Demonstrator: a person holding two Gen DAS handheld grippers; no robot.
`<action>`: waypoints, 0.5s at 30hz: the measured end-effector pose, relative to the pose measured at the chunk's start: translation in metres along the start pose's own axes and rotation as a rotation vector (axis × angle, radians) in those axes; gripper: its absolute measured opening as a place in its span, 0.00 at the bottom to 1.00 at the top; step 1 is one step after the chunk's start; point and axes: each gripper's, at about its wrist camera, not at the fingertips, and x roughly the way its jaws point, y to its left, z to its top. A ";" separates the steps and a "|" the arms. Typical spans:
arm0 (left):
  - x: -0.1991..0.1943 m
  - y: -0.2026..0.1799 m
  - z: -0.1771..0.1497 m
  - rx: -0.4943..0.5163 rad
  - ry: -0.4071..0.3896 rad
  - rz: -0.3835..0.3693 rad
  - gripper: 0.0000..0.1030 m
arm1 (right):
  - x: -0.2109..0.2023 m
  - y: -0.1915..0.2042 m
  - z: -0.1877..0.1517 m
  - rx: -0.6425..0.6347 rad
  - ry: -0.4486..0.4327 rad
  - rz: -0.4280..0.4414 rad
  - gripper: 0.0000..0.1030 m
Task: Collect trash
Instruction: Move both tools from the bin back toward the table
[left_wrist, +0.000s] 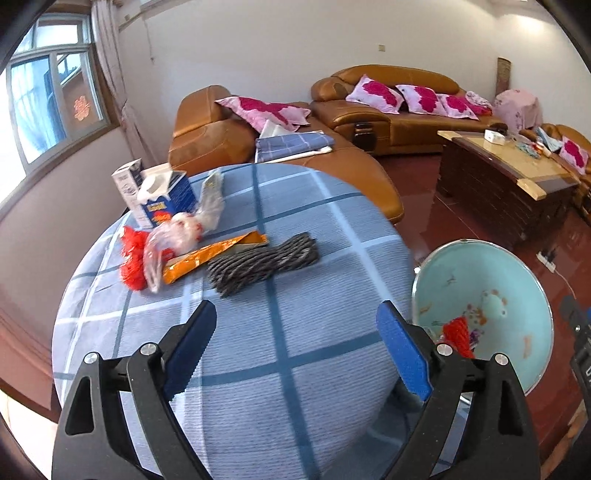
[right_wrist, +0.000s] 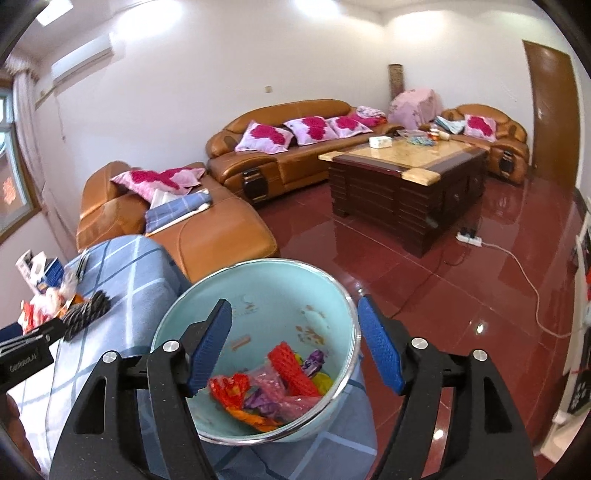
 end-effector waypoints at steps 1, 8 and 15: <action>0.000 0.005 -0.001 -0.004 0.001 0.005 0.84 | -0.002 0.006 -0.001 -0.017 0.000 0.008 0.68; 0.003 0.034 -0.009 -0.039 0.016 0.016 0.84 | -0.007 0.044 -0.003 -0.098 0.013 0.077 0.68; 0.018 0.080 -0.020 -0.089 0.052 0.050 0.84 | 0.000 0.083 -0.006 -0.136 0.052 0.135 0.66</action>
